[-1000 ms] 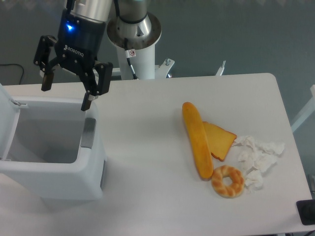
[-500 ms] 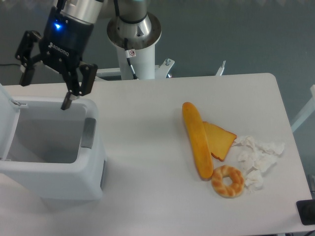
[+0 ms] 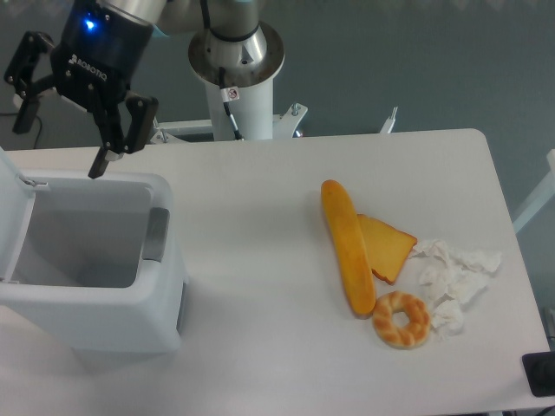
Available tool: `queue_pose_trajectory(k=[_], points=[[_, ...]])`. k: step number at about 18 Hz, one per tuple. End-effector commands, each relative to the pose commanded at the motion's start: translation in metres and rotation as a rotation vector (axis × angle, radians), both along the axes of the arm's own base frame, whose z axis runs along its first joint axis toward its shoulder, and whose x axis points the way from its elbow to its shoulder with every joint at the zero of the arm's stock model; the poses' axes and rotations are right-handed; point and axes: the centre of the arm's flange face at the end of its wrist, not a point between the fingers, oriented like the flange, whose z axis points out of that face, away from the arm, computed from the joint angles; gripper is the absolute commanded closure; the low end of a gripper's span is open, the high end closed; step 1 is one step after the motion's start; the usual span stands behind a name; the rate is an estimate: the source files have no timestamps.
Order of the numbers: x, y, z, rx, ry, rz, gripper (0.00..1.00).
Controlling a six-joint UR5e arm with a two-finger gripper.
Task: Close the trash can
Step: 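Raise the gripper up and back behind the open trash can lid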
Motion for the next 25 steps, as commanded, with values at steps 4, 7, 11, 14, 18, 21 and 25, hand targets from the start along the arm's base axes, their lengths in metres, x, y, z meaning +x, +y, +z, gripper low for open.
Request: queue_pose_trajectory(k=[4,7,11,14,18,21,25], points=[[0.008,-0.005,0.003,0.007,-0.09,0.028,0.0],[0.012,-0.01,0.009,0.018,-0.09,0.026,0.0],[0.02,-0.014,0.017,0.041,-0.099,0.008,0.0],[0.023,-0.012,0.018,0.058,-0.126,-0.02,0.0],[0.029,-0.004,0.021,0.129,-0.212,-0.107,0.0],[0.034,-0.005,0.027,0.165,-0.244,-0.147,0.0],[0.045,-0.007,0.032,0.178,-0.26,-0.173,0.0]])
